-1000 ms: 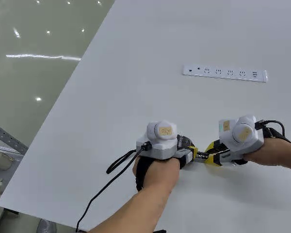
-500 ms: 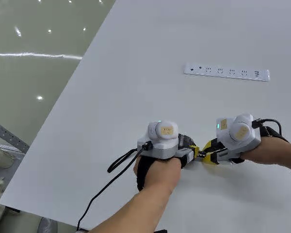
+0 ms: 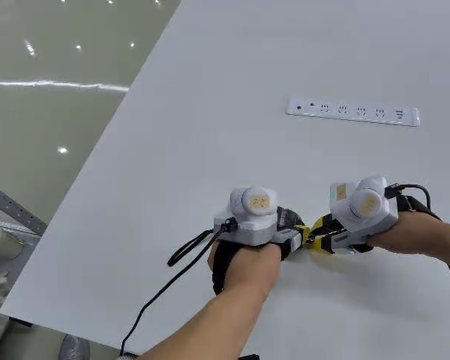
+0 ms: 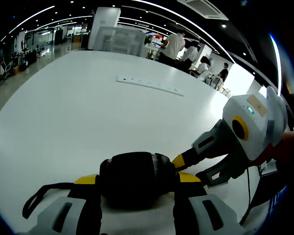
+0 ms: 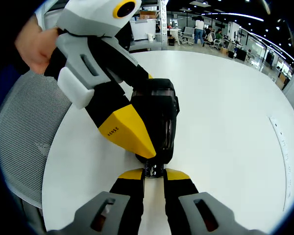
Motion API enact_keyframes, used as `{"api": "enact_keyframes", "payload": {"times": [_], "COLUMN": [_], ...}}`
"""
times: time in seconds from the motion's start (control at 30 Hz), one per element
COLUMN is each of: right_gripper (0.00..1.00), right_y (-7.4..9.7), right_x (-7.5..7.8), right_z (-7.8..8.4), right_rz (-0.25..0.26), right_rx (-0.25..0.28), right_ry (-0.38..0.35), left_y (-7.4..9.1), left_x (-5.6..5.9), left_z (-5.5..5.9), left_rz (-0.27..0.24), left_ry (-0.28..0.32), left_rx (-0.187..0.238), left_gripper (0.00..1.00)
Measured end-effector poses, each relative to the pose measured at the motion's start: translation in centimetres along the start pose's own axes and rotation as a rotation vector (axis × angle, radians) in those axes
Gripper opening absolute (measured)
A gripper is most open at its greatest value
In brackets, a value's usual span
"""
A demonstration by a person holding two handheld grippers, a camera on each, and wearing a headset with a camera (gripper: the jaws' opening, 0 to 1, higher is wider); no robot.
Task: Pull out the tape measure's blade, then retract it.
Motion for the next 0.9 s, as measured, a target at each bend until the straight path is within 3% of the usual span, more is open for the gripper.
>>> {"api": "enact_keyframes", "payload": {"times": [0.9], "right_gripper": [0.11], "right_y": [-0.46], "right_x": [-0.06], "right_z": [-0.47], "right_rz": [0.035], "right_rx": [-0.024], "right_ry": [-0.023], "left_y": [0.25], "left_x": [0.06], "left_z": [-0.02], "left_rz": [0.001], "left_ry": [-0.004], "left_rx": [-0.002], "left_gripper": [0.56]}}
Point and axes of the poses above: the centre of the closed fingertips' face, and the gripper's own axes: y roughly backward along the fingers, x roughly to its right, z roughly out of its underside, the point moved 4 cm from there along y, roughly backward along the fingers, and after that the axes turned 1 degree about y, right-handed, at the moved point
